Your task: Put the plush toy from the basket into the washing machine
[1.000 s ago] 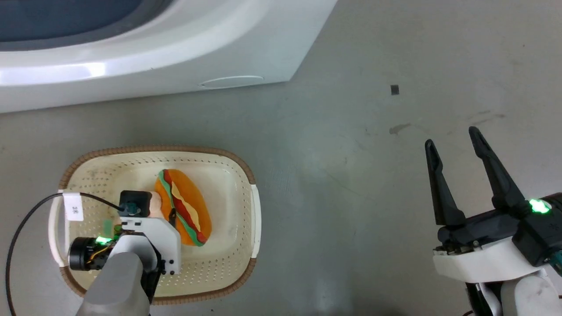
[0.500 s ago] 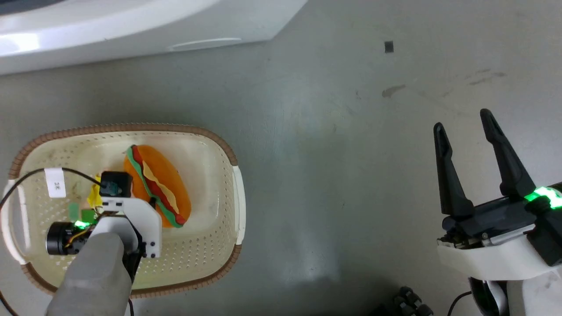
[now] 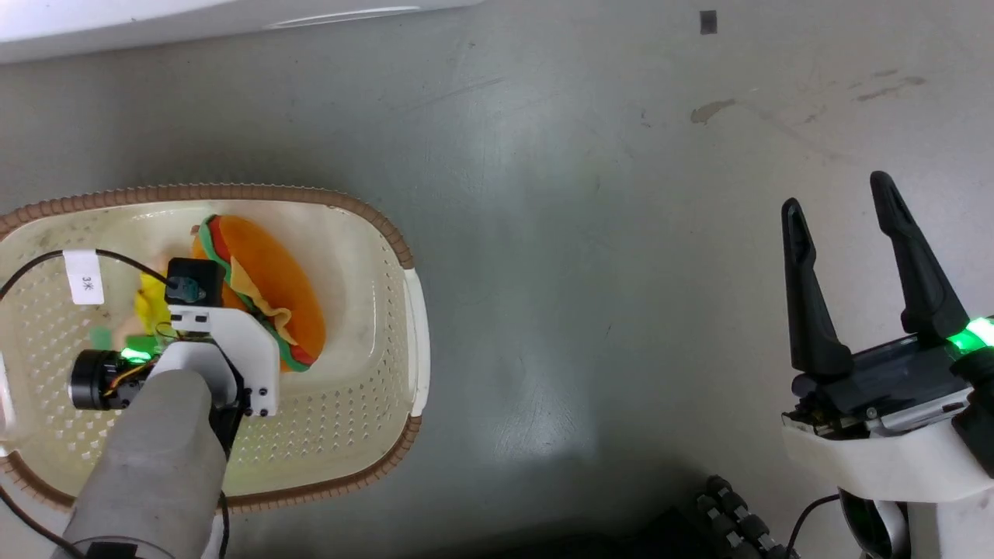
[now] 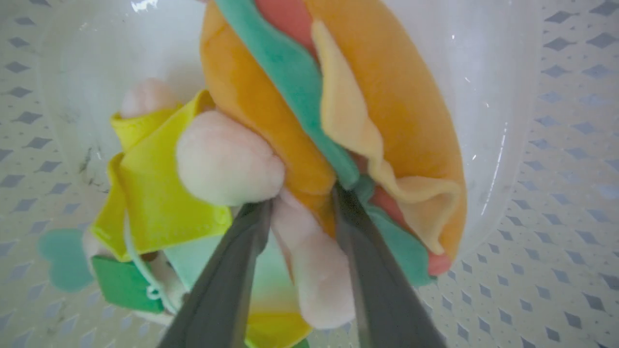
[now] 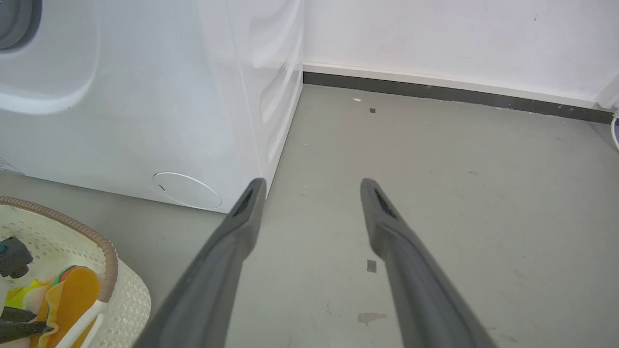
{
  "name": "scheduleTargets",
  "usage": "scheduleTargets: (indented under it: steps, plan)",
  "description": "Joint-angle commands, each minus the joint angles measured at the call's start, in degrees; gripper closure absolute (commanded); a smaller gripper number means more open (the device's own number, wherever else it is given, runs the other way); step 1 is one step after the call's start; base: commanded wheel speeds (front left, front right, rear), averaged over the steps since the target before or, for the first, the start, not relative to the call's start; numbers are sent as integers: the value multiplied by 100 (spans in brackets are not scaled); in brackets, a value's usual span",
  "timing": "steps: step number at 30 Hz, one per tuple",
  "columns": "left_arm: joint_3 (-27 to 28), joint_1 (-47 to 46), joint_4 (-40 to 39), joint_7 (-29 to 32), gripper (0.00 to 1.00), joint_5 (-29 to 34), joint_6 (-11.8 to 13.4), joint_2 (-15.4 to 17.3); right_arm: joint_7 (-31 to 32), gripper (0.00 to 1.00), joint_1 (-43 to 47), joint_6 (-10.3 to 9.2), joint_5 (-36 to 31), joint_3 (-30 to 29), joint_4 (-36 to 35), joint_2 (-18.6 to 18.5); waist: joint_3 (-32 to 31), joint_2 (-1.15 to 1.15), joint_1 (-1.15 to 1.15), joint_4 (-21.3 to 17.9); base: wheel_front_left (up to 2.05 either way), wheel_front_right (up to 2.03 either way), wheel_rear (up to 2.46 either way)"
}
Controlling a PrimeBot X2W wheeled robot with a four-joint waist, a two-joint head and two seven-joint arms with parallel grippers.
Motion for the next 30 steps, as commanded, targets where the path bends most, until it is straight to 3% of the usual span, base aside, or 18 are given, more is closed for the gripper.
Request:
scheduleTargets:
  steps: [1, 11, 23, 30]
  plan:
    - [-11, -35, 29, 49, 100, -55, -65, -84, -26, 0, -32, 3, -31, -9, -31, -1, -12, 0, 0, 16, 0, 0, 0]
    - [-26, 336, 32, -283, 100, -209, -167, -243, -26, 0, -72, 3, 175, -131, 175, -1, -673, 0, 0, 130, 0, 0, 0]
    - [-37, 1416, 18, -1113, 100, -417, -297, -560, -26, 0, 177, 3, 385, -324, 663, -1, -2377, 0, 0, 442, 0, 0, 0]
    - [-22, 1873, -591, -1239, 100, -428, -304, -690, -26, 0, 386, 3, 414, -438, 754, -1, -3081, 0, 0, 719, 0, 0, 0]
